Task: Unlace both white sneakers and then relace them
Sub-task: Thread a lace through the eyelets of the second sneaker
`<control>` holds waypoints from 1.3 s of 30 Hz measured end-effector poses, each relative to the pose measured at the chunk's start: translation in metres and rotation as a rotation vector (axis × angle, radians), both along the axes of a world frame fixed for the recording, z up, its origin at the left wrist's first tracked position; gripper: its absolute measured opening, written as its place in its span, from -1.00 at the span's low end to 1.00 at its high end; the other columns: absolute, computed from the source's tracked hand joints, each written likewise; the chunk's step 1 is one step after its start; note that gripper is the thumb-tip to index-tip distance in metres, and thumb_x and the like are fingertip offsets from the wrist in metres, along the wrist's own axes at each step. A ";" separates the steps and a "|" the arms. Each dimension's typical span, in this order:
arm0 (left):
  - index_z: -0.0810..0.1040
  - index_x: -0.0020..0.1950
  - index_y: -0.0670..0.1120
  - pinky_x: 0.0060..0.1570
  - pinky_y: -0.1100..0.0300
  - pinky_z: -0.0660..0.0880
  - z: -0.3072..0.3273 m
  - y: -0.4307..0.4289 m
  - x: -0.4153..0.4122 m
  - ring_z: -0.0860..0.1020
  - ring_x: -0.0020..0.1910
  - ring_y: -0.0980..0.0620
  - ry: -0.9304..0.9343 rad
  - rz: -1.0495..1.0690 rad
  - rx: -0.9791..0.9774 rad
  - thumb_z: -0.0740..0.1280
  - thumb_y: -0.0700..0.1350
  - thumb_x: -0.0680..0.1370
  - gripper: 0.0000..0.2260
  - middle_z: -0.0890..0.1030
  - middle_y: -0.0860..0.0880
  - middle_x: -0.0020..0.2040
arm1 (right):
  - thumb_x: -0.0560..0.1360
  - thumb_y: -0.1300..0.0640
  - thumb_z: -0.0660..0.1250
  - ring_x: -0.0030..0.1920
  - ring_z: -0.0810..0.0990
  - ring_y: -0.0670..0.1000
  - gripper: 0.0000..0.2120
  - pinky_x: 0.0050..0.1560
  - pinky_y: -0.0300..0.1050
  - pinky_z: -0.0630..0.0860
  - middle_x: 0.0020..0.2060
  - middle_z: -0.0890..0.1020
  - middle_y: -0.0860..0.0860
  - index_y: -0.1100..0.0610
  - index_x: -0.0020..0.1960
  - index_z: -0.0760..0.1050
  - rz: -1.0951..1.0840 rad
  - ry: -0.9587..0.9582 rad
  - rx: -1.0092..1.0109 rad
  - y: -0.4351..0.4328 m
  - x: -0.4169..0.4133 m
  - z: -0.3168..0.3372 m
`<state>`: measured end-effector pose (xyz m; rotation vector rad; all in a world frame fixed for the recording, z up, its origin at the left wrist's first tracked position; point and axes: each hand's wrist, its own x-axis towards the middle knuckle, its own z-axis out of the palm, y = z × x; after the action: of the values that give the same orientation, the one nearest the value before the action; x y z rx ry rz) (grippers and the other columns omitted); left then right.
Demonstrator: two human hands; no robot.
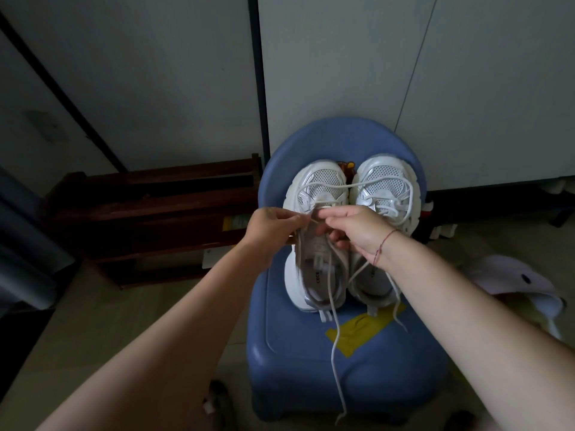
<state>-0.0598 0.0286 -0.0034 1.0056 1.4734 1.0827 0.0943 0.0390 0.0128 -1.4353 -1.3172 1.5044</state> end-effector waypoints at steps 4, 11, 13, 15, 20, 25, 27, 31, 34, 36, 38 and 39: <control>0.64 -0.09 -0.31 -0.27 0.25 0.61 -0.001 -0.002 -0.002 0.63 -0.30 0.01 -0.033 -0.019 0.007 0.44 -0.22 0.50 -0.86 0.66 -0.15 -0.26 | 0.49 0.24 0.36 -0.32 0.55 -0.05 -0.80 -0.23 -0.25 0.52 -0.25 0.63 0.03 0.20 0.10 0.60 -0.002 -0.275 0.221 0.003 -0.009 -0.010; 0.65 -0.14 -0.28 -0.32 0.29 0.57 0.000 -0.005 0.000 0.62 -0.37 0.09 -0.037 -0.014 0.035 0.43 -0.21 0.51 -0.87 0.65 -0.11 -0.30 | 0.48 0.17 0.32 -0.18 0.58 0.08 -0.84 -0.13 -0.11 0.49 -0.35 0.56 -0.06 0.06 -0.27 0.57 0.017 -0.673 0.504 -0.001 -0.017 -0.008; 0.65 -0.17 -0.26 -0.27 0.26 0.60 -0.001 -0.004 0.000 0.61 -0.36 0.07 -0.030 -0.014 0.043 0.43 -0.21 0.52 -0.88 0.65 -0.11 -0.31 | 0.48 0.19 0.32 -0.19 0.56 0.06 -0.83 -0.14 -0.12 0.48 -0.37 0.51 -0.09 0.05 -0.29 0.53 0.147 -0.745 0.576 -0.006 -0.011 0.002; 0.64 -0.22 -0.22 -0.28 0.26 0.60 -0.002 -0.003 0.000 0.60 -0.39 0.09 -0.025 -0.014 0.051 0.42 -0.22 0.52 -0.87 0.63 -0.08 -0.35 | 0.49 0.16 0.31 -0.21 0.50 -0.02 -0.84 -0.17 -0.19 0.39 -0.35 0.47 -0.14 0.02 -0.26 0.49 0.362 -0.847 0.620 -0.017 -0.005 0.018; 0.62 -0.24 -0.22 -0.36 0.30 0.57 0.000 -0.004 0.000 0.57 -0.45 0.13 -0.035 -0.014 0.046 0.41 -0.25 0.52 -0.86 0.61 -0.04 -0.40 | 0.48 0.12 0.36 -0.32 0.49 -0.14 -0.86 -0.27 -0.31 0.38 -0.35 0.57 -0.10 -0.04 -0.25 0.50 0.922 -0.872 0.433 -0.050 0.016 0.033; 0.61 -0.27 -0.20 -0.36 0.29 0.56 0.000 -0.003 0.001 0.58 -0.44 0.10 -0.048 -0.021 0.040 0.42 -0.26 0.52 -0.84 0.62 0.00 -0.43 | 0.45 0.12 0.41 -0.38 0.50 -0.18 -0.93 -0.27 -0.33 0.43 -0.38 0.60 -0.05 0.08 -0.20 0.61 0.940 -0.766 0.245 -0.046 0.024 0.028; 0.61 -0.26 -0.21 -0.36 0.29 0.56 0.001 -0.004 0.001 0.59 -0.42 0.10 -0.051 -0.025 0.039 0.41 -0.25 0.52 -0.85 0.63 -0.02 -0.41 | 0.46 0.08 0.40 -0.41 0.49 -0.16 -0.89 -0.32 -0.37 0.41 -0.37 0.62 -0.03 0.12 -0.17 0.63 0.777 -0.770 0.263 -0.039 0.024 0.025; 0.61 -0.23 -0.21 -0.28 0.25 0.61 0.001 -0.003 0.000 0.59 -0.37 0.04 -0.047 -0.028 0.034 0.41 -0.24 0.52 -0.87 0.62 -0.08 -0.34 | 0.55 0.19 0.29 -0.51 0.44 -0.06 -0.75 -0.54 -0.31 0.38 -0.44 0.57 0.03 0.25 0.19 0.49 0.291 -0.491 0.264 -0.030 0.009 0.015; 0.62 -0.22 -0.22 -0.22 0.23 0.63 0.001 -0.002 -0.001 0.60 -0.33 0.02 -0.035 -0.038 0.029 0.42 -0.23 0.52 -0.88 0.63 -0.11 -0.31 | 0.58 0.22 0.23 -0.54 0.46 0.00 -0.72 -0.60 -0.27 0.39 -0.46 0.56 0.08 0.29 0.25 0.44 0.115 -0.386 0.249 -0.023 -0.007 0.010; 0.62 -0.21 -0.22 -0.20 0.21 0.63 0.001 -0.002 -0.001 0.61 -0.31 0.01 -0.030 -0.043 0.029 0.43 -0.23 0.51 -0.89 0.64 -0.12 -0.29 | 0.57 0.17 0.25 -0.56 0.43 0.01 -0.79 -0.61 -0.26 0.33 -0.48 0.54 0.09 0.31 0.05 0.54 0.043 -0.374 0.233 -0.018 -0.013 0.004; 0.62 -0.22 -0.22 -0.15 0.17 0.64 0.001 -0.002 0.000 0.61 -0.31 0.00 -0.030 -0.038 0.030 0.44 -0.23 0.50 -0.88 0.63 -0.12 -0.29 | 0.55 0.12 0.28 -0.59 0.38 -0.04 -0.75 -0.57 -0.28 0.30 -0.50 0.53 0.08 0.31 -0.12 0.58 0.018 -0.393 0.227 -0.017 -0.015 0.000; 0.62 -0.22 -0.23 -0.14 0.16 0.63 0.001 -0.002 0.000 0.61 -0.31 0.00 -0.030 -0.036 0.031 0.44 -0.23 0.50 -0.88 0.63 -0.12 -0.30 | 0.55 0.13 0.29 -0.62 0.35 -0.08 -0.76 -0.55 -0.30 0.29 -0.52 0.52 0.05 0.28 -0.18 0.57 0.019 -0.397 0.226 -0.017 -0.016 -0.001</control>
<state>-0.0595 0.0271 -0.0026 1.0290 1.4132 1.0935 0.0787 0.0220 0.0119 -1.6248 -1.6792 1.0706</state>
